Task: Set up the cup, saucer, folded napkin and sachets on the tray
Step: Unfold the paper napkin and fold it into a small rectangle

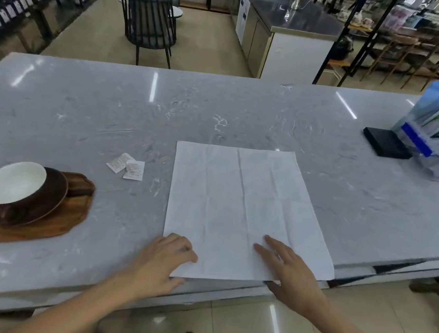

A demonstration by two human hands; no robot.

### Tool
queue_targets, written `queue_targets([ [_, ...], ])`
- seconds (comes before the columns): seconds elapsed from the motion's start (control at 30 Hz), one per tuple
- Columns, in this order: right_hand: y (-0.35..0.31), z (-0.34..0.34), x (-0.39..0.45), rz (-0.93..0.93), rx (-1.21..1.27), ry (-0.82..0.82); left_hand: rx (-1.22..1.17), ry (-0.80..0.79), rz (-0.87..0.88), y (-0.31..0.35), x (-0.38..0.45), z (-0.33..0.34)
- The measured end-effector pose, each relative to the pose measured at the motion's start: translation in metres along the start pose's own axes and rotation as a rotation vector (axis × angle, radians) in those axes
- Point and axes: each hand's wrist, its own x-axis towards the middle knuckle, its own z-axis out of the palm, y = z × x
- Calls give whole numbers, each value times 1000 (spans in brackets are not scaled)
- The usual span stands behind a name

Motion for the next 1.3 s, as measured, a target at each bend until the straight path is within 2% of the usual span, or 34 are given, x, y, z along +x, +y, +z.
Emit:
queue_targets([
  [0.13, 27, -15, -4, -19, 90, 16, -125, 147, -14, 12, -12, -1],
  [0.23, 41, -34, 3, -35, 104, 47, -181, 195, -114, 12, -16, -11],
  [0.37, 56, -73, 15, 19, 140, 267, -271, 362, -276, -3, -14, -43],
  [0.5, 75, -127, 31, 51, 199, 405, -368, 504, -348, -14, 3, -105],
  [0.7, 75, -222, 62, 136, 337, 558, -408, 760, -337, -26, 37, -204],
  [0.77, 73, -255, 66, 151, 396, 673, -460, 830, -329, -26, 44, -239],
  [0.87, 70, -298, 73, 102, 556, 884, -578, 945, -204, -25, 50, -284],
  [0.9, 67, -309, 76, 73, 610, 910, -606, 966, -174, -24, 52, -296],
  [1.07, 65, -347, 101, 35, 773, 889, -651, 1001, -196, -27, 70, -338],
  [1.3, 72, -379, 130, -12, 727, 862, -623, 1031, -211, -39, 85, -368],
])
